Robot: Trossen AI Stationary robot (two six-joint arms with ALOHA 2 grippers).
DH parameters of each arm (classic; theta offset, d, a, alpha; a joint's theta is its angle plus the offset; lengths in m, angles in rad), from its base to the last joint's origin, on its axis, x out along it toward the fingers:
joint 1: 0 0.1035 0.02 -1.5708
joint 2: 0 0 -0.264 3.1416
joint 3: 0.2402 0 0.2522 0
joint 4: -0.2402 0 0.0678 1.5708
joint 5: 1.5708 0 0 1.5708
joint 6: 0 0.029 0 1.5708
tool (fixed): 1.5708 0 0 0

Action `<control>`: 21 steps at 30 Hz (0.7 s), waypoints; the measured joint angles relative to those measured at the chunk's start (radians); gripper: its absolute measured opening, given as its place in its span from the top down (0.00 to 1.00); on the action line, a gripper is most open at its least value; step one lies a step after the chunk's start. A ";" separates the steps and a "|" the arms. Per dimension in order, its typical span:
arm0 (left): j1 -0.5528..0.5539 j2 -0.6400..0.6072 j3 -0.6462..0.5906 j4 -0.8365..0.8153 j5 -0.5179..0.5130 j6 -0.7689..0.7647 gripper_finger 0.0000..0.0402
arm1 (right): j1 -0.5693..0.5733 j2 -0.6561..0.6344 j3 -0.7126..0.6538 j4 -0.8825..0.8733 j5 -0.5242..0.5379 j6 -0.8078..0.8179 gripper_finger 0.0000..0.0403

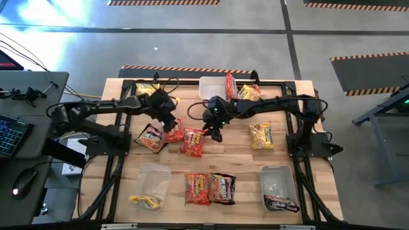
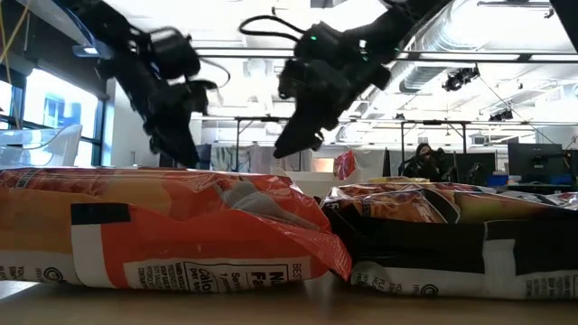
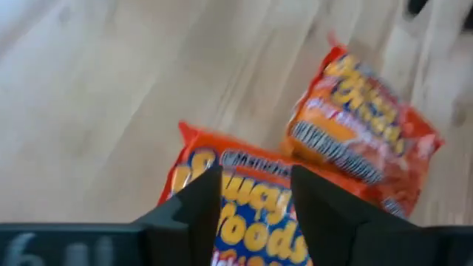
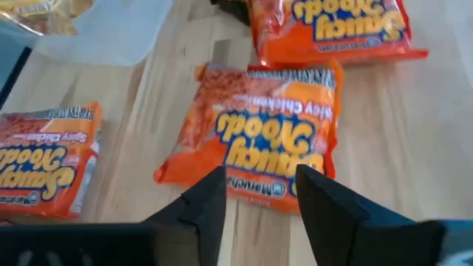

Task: Sort Maruchan noodles
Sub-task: Put the orange noodle pack into the white bin

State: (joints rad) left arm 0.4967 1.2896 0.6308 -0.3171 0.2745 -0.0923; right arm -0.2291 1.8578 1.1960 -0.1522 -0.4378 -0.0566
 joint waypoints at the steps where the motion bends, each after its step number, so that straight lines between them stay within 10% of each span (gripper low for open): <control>1: 0.011 0.020 0.000 0.005 0.005 0.010 0.58 | 0.000 -0.011 -0.035 0.045 -0.001 0.014 0.65; 10: 0.055 0.208 0.057 0.045 -0.019 0.058 0.43 | 0.002 -0.059 -0.233 0.334 -0.007 0.144 0.67; 21: 0.054 0.349 0.133 -0.048 -0.013 0.217 0.49 | 0.023 -0.059 -0.246 0.349 -0.004 0.122 0.67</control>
State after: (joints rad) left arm 0.5507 1.6384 0.7637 -0.3646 0.2620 0.1251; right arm -0.2061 1.7985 0.9504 0.1964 -0.4415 0.0653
